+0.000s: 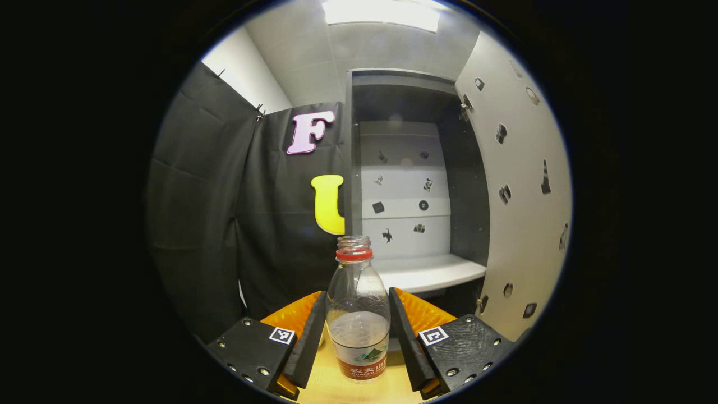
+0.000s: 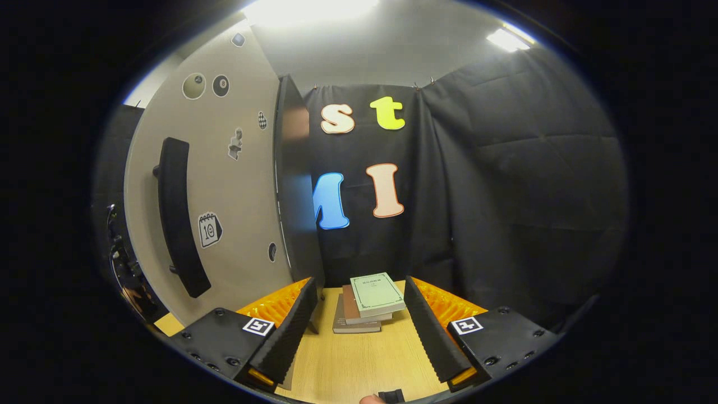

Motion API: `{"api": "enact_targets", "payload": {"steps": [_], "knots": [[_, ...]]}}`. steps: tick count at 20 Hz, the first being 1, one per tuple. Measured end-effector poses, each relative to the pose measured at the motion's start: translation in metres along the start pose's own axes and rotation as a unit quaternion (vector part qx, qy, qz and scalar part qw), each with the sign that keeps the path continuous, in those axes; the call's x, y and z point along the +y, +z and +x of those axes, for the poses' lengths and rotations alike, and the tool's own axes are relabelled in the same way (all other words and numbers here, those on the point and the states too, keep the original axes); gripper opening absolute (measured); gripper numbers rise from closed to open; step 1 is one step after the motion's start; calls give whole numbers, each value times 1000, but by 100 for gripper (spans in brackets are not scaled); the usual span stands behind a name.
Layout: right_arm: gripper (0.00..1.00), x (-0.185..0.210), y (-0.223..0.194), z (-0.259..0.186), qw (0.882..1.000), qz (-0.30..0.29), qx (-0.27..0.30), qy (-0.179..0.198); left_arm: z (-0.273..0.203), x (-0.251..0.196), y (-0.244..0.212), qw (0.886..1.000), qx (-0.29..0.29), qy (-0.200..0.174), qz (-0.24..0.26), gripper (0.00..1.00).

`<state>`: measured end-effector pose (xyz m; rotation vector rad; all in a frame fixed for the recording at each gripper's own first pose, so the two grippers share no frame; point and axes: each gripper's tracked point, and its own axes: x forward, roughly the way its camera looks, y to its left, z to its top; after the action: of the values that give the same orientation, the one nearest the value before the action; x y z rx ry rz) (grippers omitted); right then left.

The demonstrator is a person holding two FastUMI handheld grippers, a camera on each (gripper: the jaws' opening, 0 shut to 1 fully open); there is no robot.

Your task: Open the cabinet door with the right hand, grasp the bottle in the cabinet with the left hand and place it on the coaster, then close the cabinet door with the right hand.

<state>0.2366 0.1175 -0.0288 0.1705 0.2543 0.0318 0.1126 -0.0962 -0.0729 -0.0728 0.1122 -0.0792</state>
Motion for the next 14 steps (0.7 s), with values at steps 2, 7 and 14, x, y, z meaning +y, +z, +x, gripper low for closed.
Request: {"api": "enact_targets", "payload": {"steps": [2,7,14], "knots": [[94,0,-3,-2,1000,-1,-1,0,-12,4,-22,1000,7,-2,-6,63],[98,3,-14,-5,1000,-2,2,-2,-43,13,-80,999,26,1,-26,63],[94,5,-30,-5,1000,-6,19,-5,-63,13,-152,998,59,6,-20,63]]}}
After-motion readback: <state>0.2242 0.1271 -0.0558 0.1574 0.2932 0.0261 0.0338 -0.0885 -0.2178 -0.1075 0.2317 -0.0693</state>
